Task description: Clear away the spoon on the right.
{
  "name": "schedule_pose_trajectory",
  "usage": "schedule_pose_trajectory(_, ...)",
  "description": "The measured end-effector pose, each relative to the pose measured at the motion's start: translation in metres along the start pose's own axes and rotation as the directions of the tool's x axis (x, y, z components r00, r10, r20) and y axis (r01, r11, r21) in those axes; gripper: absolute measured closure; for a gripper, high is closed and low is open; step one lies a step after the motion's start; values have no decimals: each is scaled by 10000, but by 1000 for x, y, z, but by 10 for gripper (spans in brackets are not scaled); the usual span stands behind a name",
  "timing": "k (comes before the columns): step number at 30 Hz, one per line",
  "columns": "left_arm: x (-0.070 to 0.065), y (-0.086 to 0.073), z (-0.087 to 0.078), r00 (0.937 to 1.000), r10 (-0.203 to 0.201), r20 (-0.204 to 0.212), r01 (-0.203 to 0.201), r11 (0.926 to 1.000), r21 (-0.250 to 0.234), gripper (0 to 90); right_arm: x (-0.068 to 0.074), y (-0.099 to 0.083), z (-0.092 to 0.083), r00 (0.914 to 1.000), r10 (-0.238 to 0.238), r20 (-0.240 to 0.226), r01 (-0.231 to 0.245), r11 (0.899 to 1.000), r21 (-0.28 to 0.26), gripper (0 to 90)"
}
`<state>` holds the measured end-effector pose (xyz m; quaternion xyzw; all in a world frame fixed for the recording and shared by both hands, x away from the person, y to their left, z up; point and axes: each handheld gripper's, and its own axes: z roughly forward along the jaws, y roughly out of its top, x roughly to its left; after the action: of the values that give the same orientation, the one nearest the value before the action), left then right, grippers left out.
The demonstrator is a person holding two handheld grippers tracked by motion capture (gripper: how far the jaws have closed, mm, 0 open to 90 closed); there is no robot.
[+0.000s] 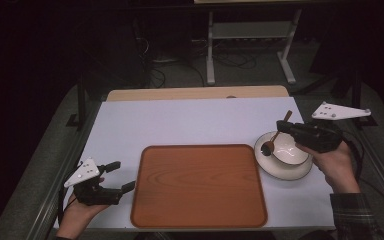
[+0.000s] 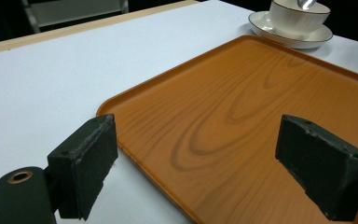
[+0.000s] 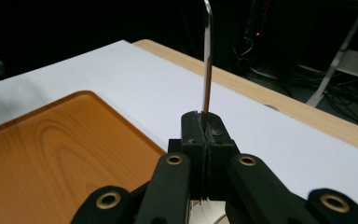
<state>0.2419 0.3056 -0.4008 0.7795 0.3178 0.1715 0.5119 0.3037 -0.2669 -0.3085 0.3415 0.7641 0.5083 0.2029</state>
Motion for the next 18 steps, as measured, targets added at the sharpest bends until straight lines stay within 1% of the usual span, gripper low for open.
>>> schedule_pose_trajectory(6, 0, 0, 0, 10000, -2, 9, 2, 10000, -17, 126, 8, -4, 10, 9995, -159, -264, 168, 9992, 367, 884)
schedule_pose_trajectory(8, 0, 0, 0, 10000, 13, 13, -13, 10000, -1, 126, 10, -5, 16, 9990, -284, -334, 302, 9980, 564, 884)
schedule_pose_trajectory(12, 0, 0, 0, 10000, 2, -4, -2, 10000, -10, 125, 17, -10, 28, 9977, -467, -496, 515, 9937, 999, 884)
schedule_pose_trajectory(18, 0, 0, 0, 10000, -1, 2, 1, 10000, -12, 125, 26, -17, 43, 9942, -763, -756, 876, 9832, 1602, 884)
